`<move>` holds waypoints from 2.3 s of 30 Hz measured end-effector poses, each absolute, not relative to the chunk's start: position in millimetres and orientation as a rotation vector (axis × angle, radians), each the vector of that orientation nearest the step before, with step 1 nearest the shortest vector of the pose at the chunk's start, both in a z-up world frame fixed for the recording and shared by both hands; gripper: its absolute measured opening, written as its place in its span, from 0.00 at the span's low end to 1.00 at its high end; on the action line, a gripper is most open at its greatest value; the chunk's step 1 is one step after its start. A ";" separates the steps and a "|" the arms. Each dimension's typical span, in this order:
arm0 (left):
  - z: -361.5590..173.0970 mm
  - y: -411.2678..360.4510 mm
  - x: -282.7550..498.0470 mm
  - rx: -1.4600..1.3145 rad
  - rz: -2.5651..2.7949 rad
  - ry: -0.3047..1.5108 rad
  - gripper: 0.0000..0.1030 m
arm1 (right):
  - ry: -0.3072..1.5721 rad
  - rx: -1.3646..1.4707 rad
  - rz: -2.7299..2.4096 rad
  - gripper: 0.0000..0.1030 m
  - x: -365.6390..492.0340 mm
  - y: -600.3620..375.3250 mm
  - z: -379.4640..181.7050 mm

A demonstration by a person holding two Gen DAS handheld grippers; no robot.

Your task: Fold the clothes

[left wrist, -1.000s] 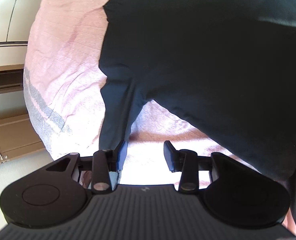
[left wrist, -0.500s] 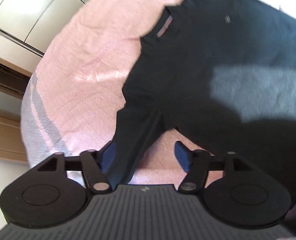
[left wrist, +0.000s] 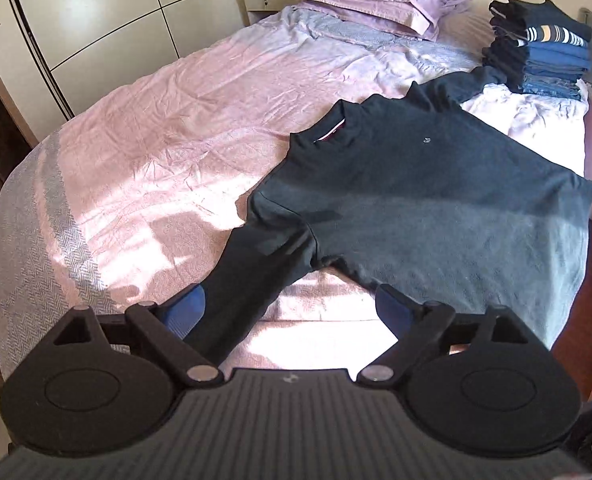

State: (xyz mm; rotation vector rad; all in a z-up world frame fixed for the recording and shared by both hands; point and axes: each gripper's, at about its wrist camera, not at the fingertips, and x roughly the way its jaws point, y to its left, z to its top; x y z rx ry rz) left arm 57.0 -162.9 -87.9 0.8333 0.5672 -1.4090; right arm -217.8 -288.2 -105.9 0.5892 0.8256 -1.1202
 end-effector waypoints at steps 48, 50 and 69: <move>-72.5 -101.2 1.0 0.880 -1.359 0.651 0.93 | 0.951 0.569 -0.924 0.95 -198.0 -200.4 -124.2; -72.6 -100.5 1.4 0.882 -1.358 0.650 0.93 | 0.953 0.570 -0.920 0.95 -197.1 -201.2 -124.6; -71.4 -93.7 3.4 0.883 -1.352 0.649 0.93 | 0.963 0.567 -0.894 0.95 -190.2 -202.6 -128.6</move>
